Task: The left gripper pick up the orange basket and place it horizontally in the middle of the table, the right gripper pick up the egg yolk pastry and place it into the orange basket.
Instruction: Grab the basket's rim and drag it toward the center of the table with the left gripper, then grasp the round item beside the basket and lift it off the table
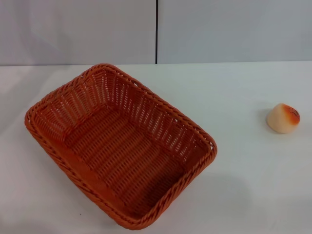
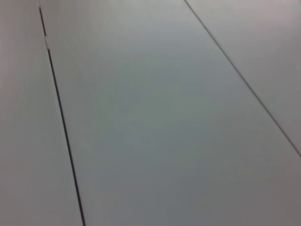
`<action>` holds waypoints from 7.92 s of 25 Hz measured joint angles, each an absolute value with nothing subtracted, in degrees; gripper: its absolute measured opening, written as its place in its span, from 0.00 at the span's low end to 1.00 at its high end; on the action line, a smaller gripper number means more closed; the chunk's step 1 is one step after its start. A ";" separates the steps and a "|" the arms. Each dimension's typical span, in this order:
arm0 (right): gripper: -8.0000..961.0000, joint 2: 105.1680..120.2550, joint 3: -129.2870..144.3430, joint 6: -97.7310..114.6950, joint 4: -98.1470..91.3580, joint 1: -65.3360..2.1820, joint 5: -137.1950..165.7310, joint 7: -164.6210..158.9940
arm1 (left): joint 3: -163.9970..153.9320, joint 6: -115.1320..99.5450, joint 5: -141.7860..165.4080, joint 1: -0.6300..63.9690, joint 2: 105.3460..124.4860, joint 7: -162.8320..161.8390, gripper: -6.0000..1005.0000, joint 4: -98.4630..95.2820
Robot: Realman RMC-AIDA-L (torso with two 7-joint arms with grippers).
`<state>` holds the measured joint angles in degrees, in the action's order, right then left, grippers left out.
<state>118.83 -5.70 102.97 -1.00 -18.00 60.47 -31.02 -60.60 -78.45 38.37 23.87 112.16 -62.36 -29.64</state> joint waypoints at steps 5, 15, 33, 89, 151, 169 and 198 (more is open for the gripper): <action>0.56 118.83 -6.68 103.07 -1.05 -17.57 60.47 -31.02 | -57.07 -72.67 57.35 23.89 107.80 -86.04 0.71 -42.22; 0.56 118.83 -7.90 102.75 -1.95 -16.99 60.47 -31.71 | -45.88 -84.87 100.67 27.19 103.54 -124.82 0.70 -64.63; 0.56 118.65 -8.26 102.89 -2.72 -16.82 60.47 -33.06 | -47.98 -101.70 139.10 38.92 109.33 -132.49 0.67 -72.63; 0.55 118.64 -8.26 100.83 -3.26 -16.70 60.47 -33.14 | -48.19 -99.86 164.68 46.16 115.10 -139.50 0.21 -67.25; 0.53 117.24 -10.46 92.06 -7.47 -20.59 60.47 -33.13 | -45.61 -99.53 131.88 22.93 118.32 -158.75 0.19 -74.97; 0.53 117.34 -10.46 91.31 -7.47 -20.88 60.47 -33.13 | -49.15 -101.92 126.94 23.38 117.77 -155.77 0.52 -71.98; 0.52 112.21 6.47 77.20 -22.69 -20.54 77.68 -69.09 | -41.30 -80.69 120.22 29.30 118.31 -126.56 0.77 -70.60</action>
